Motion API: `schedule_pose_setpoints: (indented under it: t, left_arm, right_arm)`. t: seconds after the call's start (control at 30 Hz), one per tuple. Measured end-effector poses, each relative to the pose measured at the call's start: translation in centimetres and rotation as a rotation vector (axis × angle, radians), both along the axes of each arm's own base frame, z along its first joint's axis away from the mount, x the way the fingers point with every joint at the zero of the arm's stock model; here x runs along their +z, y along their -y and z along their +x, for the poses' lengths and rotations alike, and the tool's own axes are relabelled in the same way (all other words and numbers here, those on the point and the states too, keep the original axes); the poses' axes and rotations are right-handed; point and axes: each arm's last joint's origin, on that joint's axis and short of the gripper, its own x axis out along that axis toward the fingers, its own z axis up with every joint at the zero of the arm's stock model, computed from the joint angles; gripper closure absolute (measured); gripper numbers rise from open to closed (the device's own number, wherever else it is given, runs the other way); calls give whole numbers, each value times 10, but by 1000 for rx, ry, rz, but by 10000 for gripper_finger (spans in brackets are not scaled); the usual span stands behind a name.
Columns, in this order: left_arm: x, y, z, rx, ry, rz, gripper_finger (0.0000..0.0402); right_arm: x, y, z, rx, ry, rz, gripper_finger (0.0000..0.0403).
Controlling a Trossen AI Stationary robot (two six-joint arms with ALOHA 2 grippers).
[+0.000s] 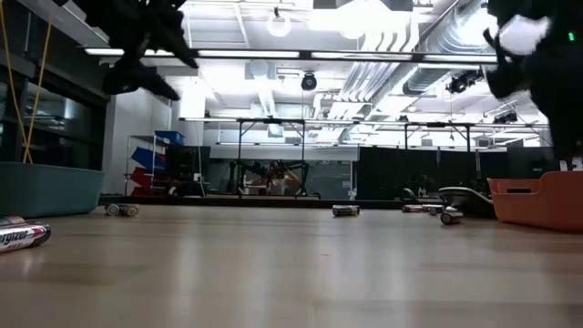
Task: Sort batteries
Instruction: Put the black battery into the orange bin
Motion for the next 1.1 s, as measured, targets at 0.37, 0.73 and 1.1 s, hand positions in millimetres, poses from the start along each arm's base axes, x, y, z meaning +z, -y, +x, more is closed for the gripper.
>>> schedule_pose_setpoints:
  t: [0.37, 0.73, 1.1]
  left_arm:
    - [4, -12, 2, 42, 47, 33, 151]
    - [4, -17, 1, 24, 37, 84, 151]
    - [4, -17, 1, -18, 28, 137, 151]
  right_arm:
    - [3, -4, 4, -91, 28, 131, 216]
    - [18, -50, 23, -333, -14, 351, 236]
    - [-20, -83, 39, -466, -211, 206, 241]
